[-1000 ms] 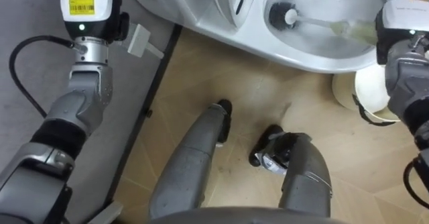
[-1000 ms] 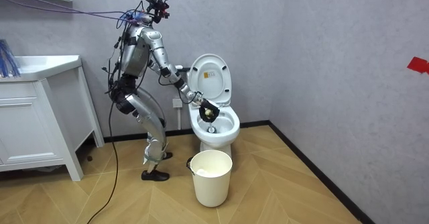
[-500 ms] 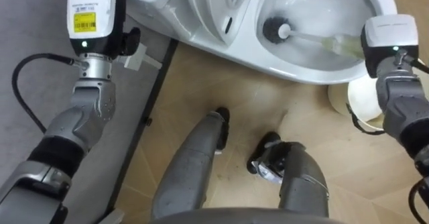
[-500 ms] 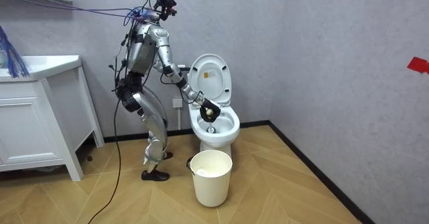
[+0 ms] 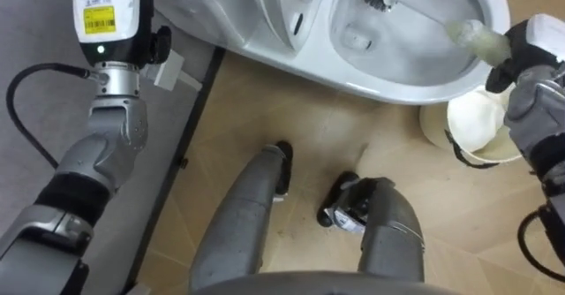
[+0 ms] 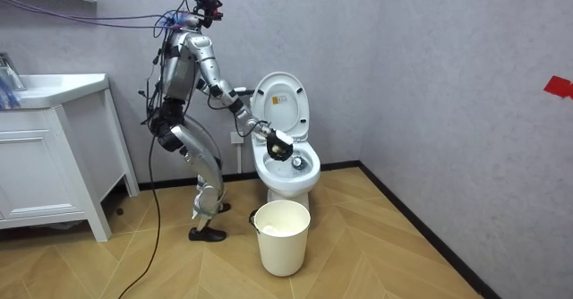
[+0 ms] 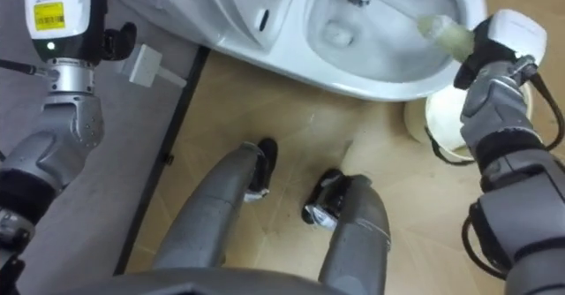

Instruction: Brush toilet

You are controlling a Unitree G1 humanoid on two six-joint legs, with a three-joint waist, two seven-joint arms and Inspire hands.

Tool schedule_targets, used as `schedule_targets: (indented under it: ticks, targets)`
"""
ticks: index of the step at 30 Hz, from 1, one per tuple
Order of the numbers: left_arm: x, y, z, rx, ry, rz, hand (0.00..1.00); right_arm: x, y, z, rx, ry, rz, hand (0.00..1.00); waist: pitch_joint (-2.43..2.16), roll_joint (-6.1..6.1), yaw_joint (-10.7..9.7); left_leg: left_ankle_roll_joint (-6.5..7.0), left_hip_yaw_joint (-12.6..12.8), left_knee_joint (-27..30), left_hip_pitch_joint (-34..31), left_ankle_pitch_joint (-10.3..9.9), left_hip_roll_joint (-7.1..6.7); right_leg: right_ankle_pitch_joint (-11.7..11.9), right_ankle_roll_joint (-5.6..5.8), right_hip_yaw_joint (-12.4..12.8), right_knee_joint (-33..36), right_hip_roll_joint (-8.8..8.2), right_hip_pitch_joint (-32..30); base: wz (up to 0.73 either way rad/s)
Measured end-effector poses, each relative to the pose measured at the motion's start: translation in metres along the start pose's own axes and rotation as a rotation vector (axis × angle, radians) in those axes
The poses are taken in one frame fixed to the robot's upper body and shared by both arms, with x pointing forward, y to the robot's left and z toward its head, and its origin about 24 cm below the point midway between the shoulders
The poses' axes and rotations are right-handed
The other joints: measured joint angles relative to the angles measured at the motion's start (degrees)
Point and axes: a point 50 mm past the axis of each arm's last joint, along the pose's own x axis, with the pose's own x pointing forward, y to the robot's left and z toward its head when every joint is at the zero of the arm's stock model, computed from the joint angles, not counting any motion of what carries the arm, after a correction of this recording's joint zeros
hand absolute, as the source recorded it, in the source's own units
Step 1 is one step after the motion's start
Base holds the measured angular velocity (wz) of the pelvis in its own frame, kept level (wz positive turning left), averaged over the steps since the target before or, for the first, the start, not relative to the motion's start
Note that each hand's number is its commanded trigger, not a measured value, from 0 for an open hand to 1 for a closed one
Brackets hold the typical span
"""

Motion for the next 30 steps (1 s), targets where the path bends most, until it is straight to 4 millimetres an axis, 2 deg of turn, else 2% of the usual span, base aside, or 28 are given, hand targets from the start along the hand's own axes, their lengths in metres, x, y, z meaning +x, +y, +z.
schedule_targets:
  ticks: [4,5,6,7,9,10,12,13,17,22,24,27,30]
  targets:
    - [0.0,0.0,0.0,0.008,0.006,-0.005,0.0,-0.004,0.001,0.028,-0.235,-0.168,-0.037,1.0,0.03,0.32,1.56,0.12,-0.15,0.35,0.12,-0.07,0.77,0.81,0.01,-0.25,-0.37,0.46,0.17,-0.14]
    - [0.0,-0.001,0.0,0.005,0.005,-0.006,0.0,-0.005,0.003,0.03,-0.276,-0.18,-0.033,1.0,0.03,0.44,1.83,0.12,-0.18,0.32,0.21,-0.06,0.77,0.82,0.04,-0.35,-0.41,0.43,0.28,0.03]
    - [0.0,-0.001,0.0,-0.005,0.009,-0.01,0.0,-0.008,0.007,0.032,-0.349,-0.202,-0.021,1.0,0.09,0.79,2.34,0.18,-0.21,0.17,0.29,0.05,0.78,0.86,0.14,-0.42,-0.55,0.48,0.38,0.0]
    - [-0.001,-0.002,0.001,-0.014,0.012,-0.019,0.0,-0.012,0.012,0.033,-0.407,-0.229,-0.015,1.0,0.17,1.79,2.89,0.16,-0.6,0.22,0.3,0.07,0.98,1.1,0.32,-0.7,-1.29,1.03,0.8,0.0]
    - [-0.004,-0.004,0.002,-0.05,0.019,-0.035,0.0,-0.018,0.015,0.032,-0.448,-0.243,-0.023,1.0,-0.12,3.08,3.21,0.06,-0.99,-0.28,0.3,0.21,0.87,1.52,0.14,-1.29,-2.35,1.24,1.24,0.0]
    - [-0.006,-0.004,0.003,-0.074,0.022,-0.036,0.0,-0.021,0.014,0.032,-0.464,-0.252,-0.037,1.0,-0.16,3.33,3.17,0.06,-0.84,-0.83,0.43,0.37,0.85,1.69,0.24,-1.15,-2.71,1.26,1.17,-0.03]
    - [-0.009,-0.004,0.004,-0.092,0.01,-0.039,0.0,-0.027,0.015,0.033,-0.478,-0.271,-0.05,1.0,-0.26,3.49,3.17,-0.02,-0.78,-1.33,0.53,0.41,1.05,1.99,-0.15,-1.0,-3.34,1.66,1.19,-0.08]
    - [-0.012,-0.004,0.005,-0.1,0.006,-0.044,0.0,-0.031,0.015,0.036,-0.481,-0.287,-0.059,1.0,-0.26,3.5,3.16,-0.17,-0.47,-1.48,0.53,0.32,1.68,2.28,-0.59,-0.88,-3.96,2.24,1.2,-0.15]
    - [-0.023,-0.005,0.007,-0.131,-0.016,-0.062,0.0,-0.046,0.016,0.048,-0.471,-0.338,-0.072,1.0,-0.44,3.54,2.11,-0.8,-0.14,-2.21,0.35,-0.05,2.61,2.82,-0.9,-0.91,-5.75,3.56,1.2,-0.12]
    - [-0.029,-0.002,0.004,-0.152,-0.027,-0.053,0.0,-0.063,0.013,0.062,-0.433,-0.382,-0.039,1.0,-1.35,3.67,0.59,-1.28,-0.06,-2.68,0.44,-0.22,3.4,3.05,-1.38,-0.6,-7.38,4.65,1.31,-0.07]
    - [-0.031,0.0,0.005,-0.165,-0.047,-0.05,0.0,-0.071,0.012,0.066,-0.443,-0.4,-0.032,1.0,-1.38,3.66,0.36,-1.45,0.19,-2.73,1.06,-0.34,3.86,3.13,-1.46,-0.16,-8.15,5.3,1.97,-0.15]
    - [-0.036,-0.001,0.008,-0.178,-0.057,-0.078,0.0,-0.081,0.012,0.069,-0.455,-0.404,0.001,1.0,-2.18,3.7,-0.05,-1.47,0.23,-3.6,1.33,-0.35,4.06,3.22,-1.56,-0.18,-8.85,5.64,2.3,-0.06]
    - [-0.036,-0.002,0.007,-0.17,-0.06,-0.102,0.0,-0.08,0.011,0.07,-0.484,-0.398,0.006,1.0,-2.24,3.72,-0.28,-1.69,0.12,-4.24,1.61,-0.33,3.97,3.35,-1.62,-0.35,-8.9,5.55,2.33,0.04]
